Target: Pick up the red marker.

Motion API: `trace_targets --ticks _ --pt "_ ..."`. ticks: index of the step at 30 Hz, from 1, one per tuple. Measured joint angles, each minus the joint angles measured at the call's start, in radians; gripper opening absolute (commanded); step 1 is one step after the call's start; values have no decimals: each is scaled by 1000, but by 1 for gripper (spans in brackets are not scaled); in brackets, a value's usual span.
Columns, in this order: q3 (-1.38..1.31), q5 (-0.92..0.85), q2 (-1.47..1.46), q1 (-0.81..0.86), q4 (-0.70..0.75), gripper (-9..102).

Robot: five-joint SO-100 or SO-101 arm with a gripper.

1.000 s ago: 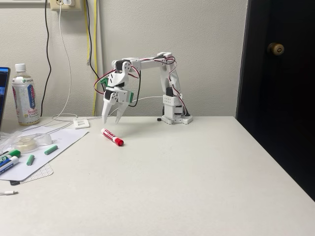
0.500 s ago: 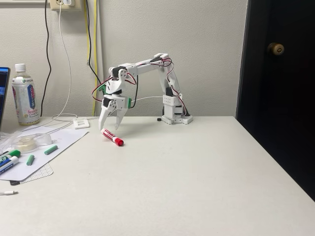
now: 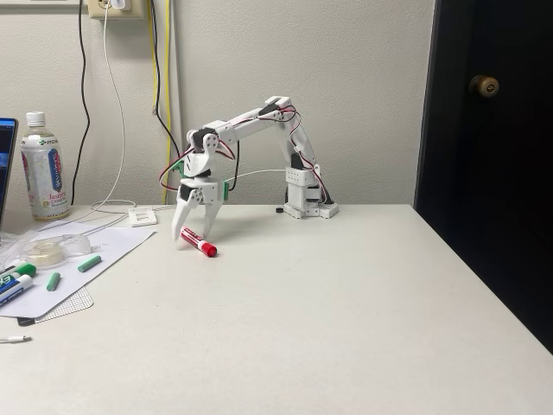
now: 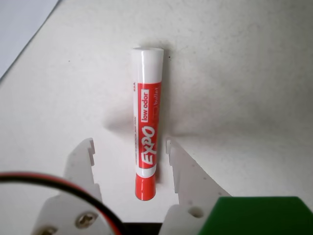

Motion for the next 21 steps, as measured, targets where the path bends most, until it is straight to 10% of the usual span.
trace_targets --ticks 21 --pt "-17 -14 -61 6 -12 24"
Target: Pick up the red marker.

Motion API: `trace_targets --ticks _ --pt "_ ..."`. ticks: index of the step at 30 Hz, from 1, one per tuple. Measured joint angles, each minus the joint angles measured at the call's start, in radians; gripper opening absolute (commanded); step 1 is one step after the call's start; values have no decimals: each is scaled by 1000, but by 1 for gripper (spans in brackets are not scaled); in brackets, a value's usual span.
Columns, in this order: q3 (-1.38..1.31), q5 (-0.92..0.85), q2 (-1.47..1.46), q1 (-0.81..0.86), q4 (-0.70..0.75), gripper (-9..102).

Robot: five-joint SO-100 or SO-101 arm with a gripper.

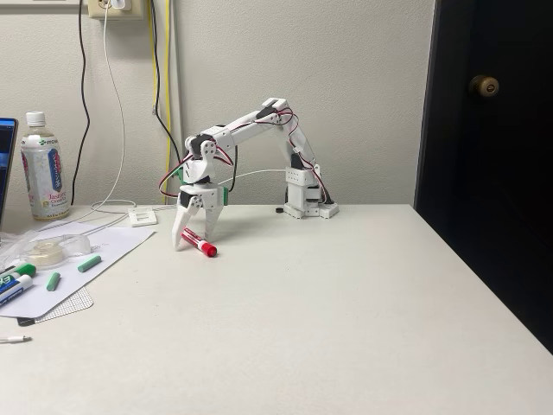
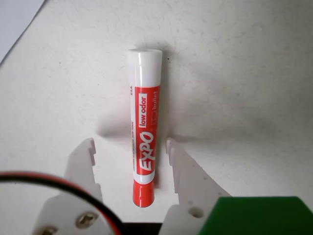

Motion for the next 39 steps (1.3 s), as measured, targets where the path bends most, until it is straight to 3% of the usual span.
trace_targets --ticks 5,16,30,36,39 --pt "0 -2 0 0 -2 12" --pt "0 -3 0 3 -15 0" --pt "6 -11 115 -18 44 0" --pt "-5 31 249 -60 126 0" --pt "-107 60 255 -92 245 0"
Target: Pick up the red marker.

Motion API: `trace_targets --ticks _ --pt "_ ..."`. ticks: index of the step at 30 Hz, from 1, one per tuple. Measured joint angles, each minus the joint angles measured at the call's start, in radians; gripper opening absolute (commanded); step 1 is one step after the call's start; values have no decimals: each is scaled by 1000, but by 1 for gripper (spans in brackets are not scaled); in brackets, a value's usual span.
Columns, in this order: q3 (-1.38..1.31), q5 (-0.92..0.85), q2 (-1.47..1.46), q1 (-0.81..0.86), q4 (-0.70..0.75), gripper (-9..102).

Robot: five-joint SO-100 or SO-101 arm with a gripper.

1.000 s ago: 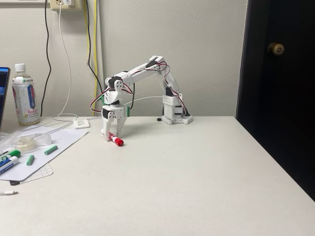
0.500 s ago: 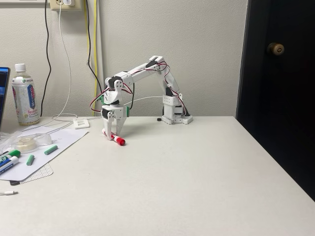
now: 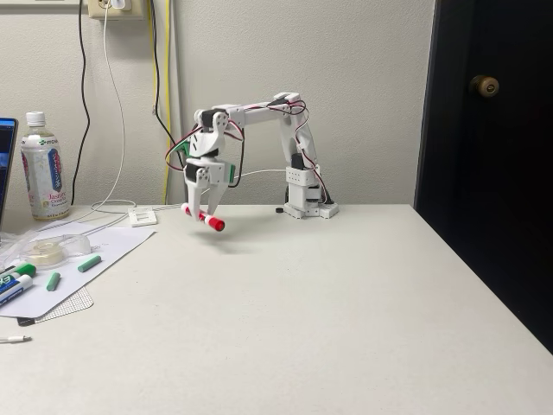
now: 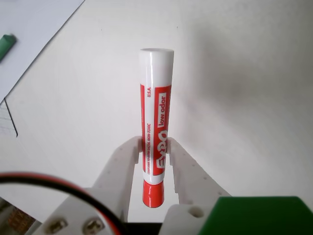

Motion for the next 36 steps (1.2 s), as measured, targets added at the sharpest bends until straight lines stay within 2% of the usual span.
trace_targets --ticks 4,11,36 --pt "-143 37 2 -51 124 0" --pt "-342 87 48 -144 204 0" --pt "-367 202 305 -574 44 0"
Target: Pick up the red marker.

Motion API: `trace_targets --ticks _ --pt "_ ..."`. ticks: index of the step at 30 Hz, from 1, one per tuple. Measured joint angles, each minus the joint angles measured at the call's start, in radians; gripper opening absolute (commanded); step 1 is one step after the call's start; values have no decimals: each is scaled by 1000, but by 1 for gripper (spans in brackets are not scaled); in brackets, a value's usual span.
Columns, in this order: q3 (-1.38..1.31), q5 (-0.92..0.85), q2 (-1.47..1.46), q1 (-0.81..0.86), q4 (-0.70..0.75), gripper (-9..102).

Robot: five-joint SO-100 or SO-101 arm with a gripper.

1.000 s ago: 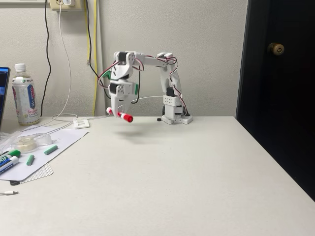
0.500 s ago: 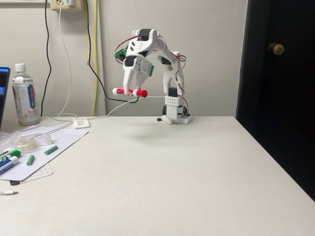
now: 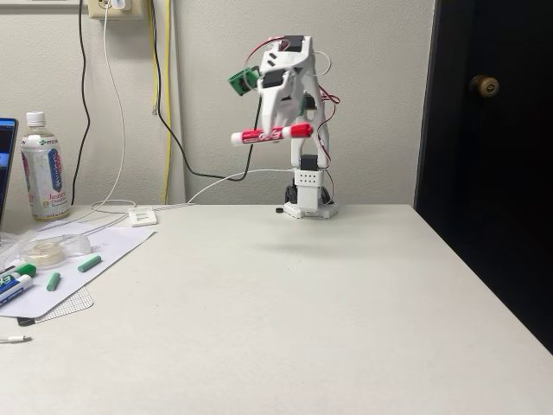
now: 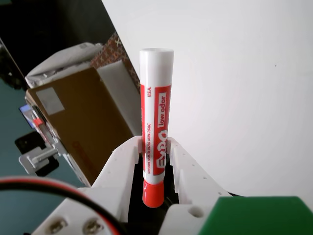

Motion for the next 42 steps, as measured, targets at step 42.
trace_targets --ticks 42 --pt "960 -229 799 -268 -612 0"
